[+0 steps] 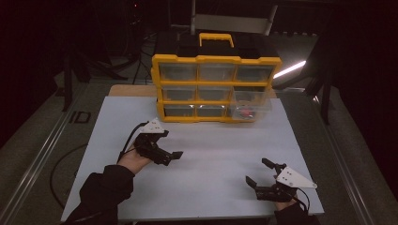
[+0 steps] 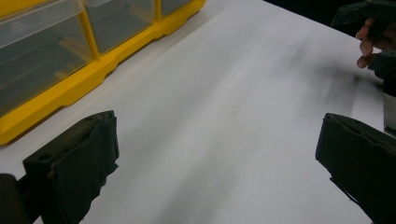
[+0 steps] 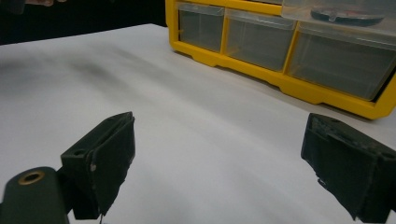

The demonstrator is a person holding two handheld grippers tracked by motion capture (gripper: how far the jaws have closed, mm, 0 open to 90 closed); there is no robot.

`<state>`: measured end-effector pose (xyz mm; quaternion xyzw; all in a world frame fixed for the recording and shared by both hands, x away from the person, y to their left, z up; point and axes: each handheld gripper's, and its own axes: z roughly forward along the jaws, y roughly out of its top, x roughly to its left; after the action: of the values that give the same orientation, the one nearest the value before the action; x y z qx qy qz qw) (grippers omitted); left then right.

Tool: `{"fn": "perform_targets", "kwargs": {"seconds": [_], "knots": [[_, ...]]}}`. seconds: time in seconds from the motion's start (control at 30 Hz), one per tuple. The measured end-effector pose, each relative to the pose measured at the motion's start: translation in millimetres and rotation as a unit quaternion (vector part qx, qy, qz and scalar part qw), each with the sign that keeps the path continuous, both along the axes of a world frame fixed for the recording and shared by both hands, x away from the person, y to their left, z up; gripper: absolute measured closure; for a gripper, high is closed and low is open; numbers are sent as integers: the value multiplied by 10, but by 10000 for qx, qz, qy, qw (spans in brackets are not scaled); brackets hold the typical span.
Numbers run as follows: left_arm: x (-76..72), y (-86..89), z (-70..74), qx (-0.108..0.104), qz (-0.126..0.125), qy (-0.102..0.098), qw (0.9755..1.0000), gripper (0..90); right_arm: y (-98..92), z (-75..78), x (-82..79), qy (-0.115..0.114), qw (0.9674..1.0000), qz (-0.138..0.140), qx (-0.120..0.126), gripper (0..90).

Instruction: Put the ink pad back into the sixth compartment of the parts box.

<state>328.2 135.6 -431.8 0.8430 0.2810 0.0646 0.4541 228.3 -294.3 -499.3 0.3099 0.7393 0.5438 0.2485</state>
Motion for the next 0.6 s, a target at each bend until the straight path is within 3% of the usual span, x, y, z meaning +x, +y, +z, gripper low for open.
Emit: {"fn": "perform_targets", "kwargs": {"seconds": [0.6], "knots": [[-305,392,-280,-145,331,72,9993,2,10,-3,2,17,10000,16,-52,99]]}}
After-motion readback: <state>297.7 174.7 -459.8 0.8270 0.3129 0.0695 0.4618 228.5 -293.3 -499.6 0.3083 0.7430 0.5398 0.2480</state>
